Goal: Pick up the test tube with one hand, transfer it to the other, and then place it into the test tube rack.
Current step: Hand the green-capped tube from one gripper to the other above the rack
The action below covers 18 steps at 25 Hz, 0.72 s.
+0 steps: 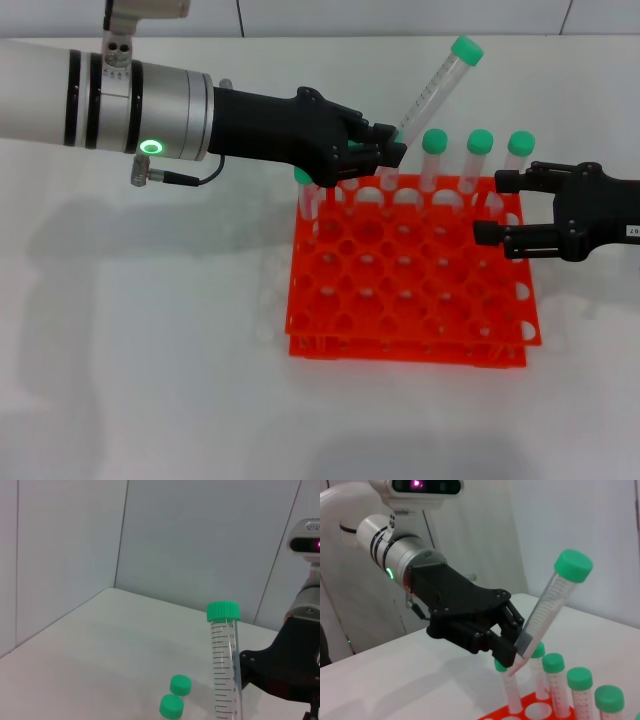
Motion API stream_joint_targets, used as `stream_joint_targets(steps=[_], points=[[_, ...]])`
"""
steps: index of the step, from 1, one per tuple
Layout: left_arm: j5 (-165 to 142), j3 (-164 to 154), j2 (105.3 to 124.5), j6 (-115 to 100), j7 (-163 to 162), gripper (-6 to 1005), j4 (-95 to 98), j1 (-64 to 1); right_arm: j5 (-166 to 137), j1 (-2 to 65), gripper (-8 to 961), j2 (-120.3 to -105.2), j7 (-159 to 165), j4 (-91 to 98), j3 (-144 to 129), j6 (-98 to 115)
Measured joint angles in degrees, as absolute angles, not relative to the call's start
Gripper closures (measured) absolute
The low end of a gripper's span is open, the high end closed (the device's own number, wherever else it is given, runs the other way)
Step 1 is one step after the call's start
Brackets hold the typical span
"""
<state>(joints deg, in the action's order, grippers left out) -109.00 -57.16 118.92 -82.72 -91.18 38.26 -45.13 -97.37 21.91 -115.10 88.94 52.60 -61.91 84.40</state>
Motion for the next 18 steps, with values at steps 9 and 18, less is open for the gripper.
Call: stream_joint_targets(steps=[9, 18], points=[[-109.54, -57.46, 118.91, -82.95, -90.92, 817, 38.24, -44.63, -96.97, 21.56, 127, -115.14, 89.23, 54.0, -60.88, 84.47], [-109.85, -57.75, 119.0, -83.63, -90.88, 817, 38.3, -44.06, -94.74, 20.5, 127, -115.13, 89.25, 56.38, -59.3, 84.55]])
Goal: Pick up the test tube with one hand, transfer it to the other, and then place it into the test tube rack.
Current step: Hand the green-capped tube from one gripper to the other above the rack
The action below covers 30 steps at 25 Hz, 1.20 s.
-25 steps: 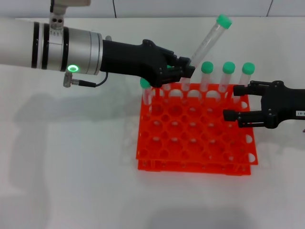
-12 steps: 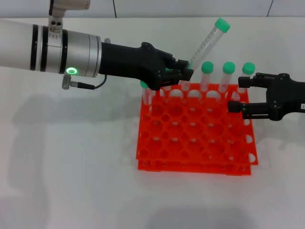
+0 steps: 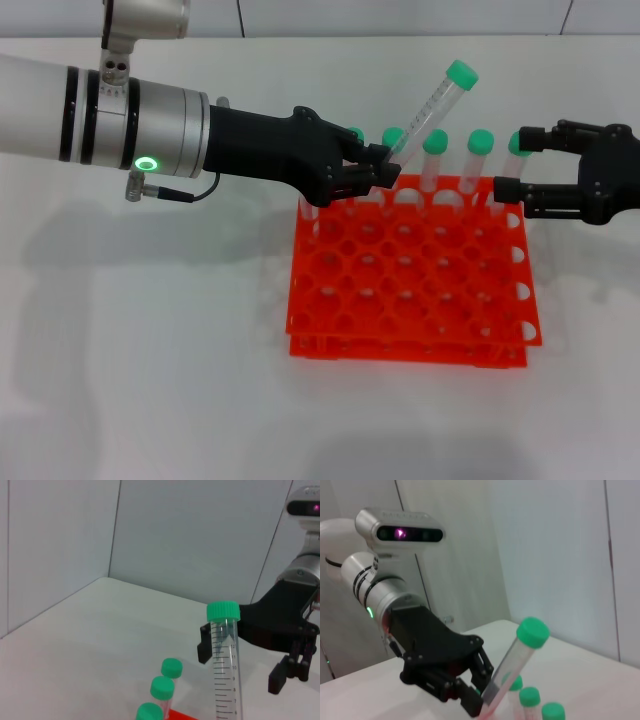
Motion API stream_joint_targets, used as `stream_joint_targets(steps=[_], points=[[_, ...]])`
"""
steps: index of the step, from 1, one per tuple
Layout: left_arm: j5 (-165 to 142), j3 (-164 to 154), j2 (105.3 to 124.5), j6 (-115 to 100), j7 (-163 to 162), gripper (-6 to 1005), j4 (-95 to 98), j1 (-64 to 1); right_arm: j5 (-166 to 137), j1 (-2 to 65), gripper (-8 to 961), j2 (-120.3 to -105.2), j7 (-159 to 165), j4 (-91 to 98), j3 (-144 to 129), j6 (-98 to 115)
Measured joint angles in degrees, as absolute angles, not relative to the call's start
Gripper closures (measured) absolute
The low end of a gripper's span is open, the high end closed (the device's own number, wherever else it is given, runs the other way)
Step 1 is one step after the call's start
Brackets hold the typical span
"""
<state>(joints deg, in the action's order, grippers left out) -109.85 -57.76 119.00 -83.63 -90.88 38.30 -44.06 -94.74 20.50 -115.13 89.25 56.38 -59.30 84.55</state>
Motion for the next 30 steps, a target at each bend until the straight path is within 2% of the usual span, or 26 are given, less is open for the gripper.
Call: stream_joint_targets(steps=[30], points=[[-110.31, -59.15, 119.09, -84.14, -91.14, 820, 38.23, -43.55, -92.14, 21.04, 126, -115.21, 89.47, 59.91, -59.57, 84.65]])
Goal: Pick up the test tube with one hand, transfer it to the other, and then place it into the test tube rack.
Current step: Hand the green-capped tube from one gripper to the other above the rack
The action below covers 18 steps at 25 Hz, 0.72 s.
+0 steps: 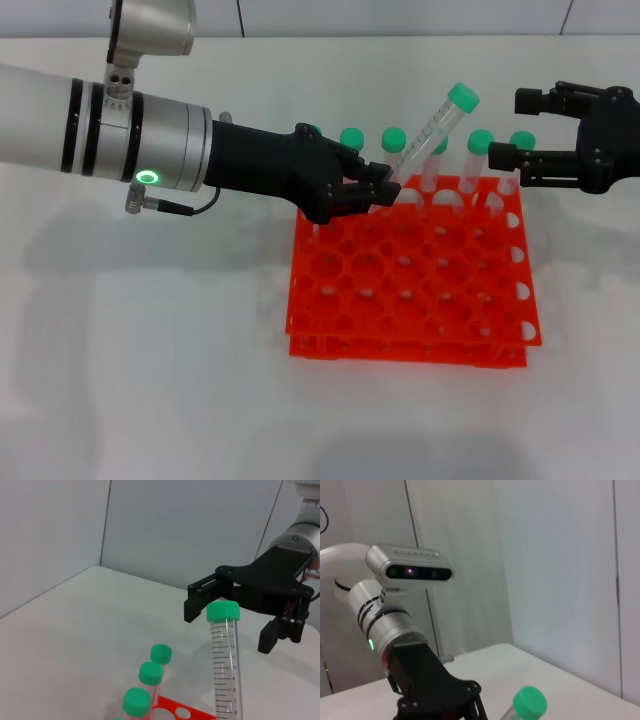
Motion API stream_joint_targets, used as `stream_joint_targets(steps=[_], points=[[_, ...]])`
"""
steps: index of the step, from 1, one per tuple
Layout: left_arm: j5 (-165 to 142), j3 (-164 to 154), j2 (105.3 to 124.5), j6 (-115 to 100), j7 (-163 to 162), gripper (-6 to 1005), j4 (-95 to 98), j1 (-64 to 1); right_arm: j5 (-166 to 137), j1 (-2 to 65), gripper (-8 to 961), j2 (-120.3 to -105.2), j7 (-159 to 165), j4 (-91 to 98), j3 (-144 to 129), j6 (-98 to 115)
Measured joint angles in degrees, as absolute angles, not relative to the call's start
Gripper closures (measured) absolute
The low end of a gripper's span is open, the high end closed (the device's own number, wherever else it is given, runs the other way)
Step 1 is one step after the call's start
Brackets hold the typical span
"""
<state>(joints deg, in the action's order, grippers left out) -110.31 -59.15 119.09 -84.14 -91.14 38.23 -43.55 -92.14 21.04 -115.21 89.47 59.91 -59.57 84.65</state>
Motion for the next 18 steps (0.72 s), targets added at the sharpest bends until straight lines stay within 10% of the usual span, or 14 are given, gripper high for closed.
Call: stream_joint_targets(steps=[18], points=[[-110.16, -59.23, 119.09, -84.29, -91.06, 822, 38.34, -43.73, -89.73, 23.24, 127, -115.23, 89.48, 59.69, -60.03, 86.07]])
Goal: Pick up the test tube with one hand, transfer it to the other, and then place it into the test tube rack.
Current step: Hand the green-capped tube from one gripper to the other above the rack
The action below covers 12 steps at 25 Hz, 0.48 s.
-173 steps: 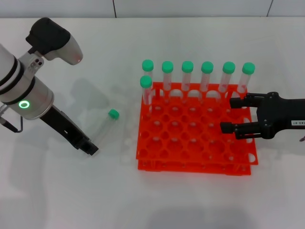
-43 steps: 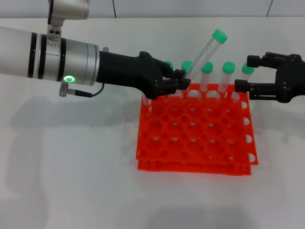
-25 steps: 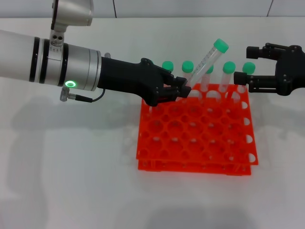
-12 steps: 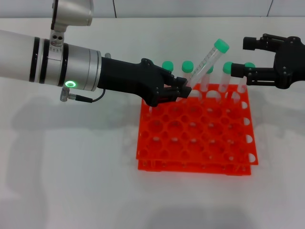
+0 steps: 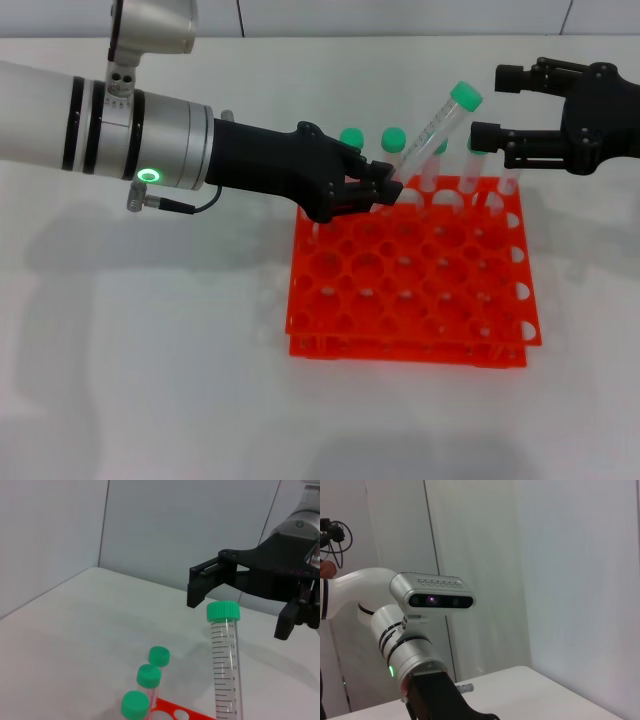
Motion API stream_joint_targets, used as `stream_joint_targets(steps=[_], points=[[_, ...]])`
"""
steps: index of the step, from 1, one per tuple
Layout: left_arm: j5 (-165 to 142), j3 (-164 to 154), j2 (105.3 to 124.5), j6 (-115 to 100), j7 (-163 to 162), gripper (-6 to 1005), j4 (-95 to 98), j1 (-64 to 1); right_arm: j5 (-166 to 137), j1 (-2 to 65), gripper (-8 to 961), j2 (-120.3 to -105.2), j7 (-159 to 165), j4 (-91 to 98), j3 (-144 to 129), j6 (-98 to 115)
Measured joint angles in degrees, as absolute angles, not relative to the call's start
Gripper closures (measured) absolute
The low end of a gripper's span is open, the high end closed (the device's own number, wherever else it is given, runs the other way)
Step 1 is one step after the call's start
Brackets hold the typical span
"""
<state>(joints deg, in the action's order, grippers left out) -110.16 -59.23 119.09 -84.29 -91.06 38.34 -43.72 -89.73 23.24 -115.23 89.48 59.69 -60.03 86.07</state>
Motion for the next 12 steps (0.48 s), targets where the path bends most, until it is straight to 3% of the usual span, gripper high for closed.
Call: stream_joint_targets(steps=[12], points=[[-109.8, -59.41, 119.18, -84.37, -90.13, 823, 38.81, -44.11, -89.73, 23.81, 127, -115.31, 89.39, 59.44, -60.03, 85.67]])
